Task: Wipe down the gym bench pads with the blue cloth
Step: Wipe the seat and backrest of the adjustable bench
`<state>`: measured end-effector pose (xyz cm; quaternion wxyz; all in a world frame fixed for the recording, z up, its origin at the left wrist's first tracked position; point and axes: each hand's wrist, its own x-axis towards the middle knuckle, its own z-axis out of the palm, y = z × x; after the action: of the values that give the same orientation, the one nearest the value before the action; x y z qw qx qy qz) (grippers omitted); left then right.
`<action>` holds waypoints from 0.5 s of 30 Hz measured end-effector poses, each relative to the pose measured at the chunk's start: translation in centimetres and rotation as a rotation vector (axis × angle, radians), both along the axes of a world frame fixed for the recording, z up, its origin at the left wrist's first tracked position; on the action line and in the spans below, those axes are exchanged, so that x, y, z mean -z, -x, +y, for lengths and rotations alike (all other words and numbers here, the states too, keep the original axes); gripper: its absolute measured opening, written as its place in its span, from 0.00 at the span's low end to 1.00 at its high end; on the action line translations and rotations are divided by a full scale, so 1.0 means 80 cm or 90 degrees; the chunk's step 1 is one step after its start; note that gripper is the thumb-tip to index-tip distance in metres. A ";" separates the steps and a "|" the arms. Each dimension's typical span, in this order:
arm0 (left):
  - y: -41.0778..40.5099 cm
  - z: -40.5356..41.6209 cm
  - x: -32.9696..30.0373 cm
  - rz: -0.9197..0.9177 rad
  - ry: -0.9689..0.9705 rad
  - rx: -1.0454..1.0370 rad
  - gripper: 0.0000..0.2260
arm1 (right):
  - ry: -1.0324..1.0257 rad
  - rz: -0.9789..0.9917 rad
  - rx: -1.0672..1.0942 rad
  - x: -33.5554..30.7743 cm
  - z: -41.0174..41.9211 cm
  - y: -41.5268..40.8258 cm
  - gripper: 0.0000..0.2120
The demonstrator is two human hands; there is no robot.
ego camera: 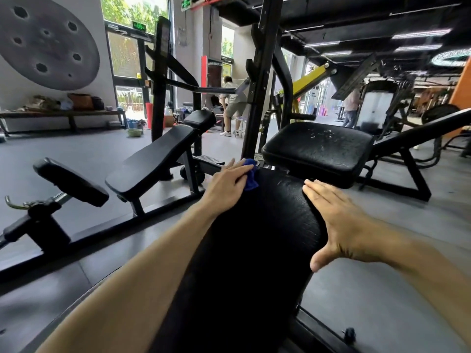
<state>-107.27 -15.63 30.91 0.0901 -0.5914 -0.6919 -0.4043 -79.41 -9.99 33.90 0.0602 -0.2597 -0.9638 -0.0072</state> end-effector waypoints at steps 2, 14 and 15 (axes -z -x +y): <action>-0.029 0.003 -0.010 -0.022 0.003 0.062 0.19 | -0.005 0.004 -0.001 0.001 0.002 0.001 0.79; -0.006 0.006 0.003 0.074 0.029 0.072 0.19 | 0.063 0.137 0.003 0.016 -0.004 -0.011 0.78; -0.012 0.008 0.002 0.051 0.024 0.074 0.19 | 0.069 0.142 0.005 0.016 -0.005 -0.010 0.79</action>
<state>-106.34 -15.00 30.74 0.0828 -0.6477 -0.6600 -0.3715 -78.59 -10.42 32.65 0.1524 -0.2659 -0.9490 0.0738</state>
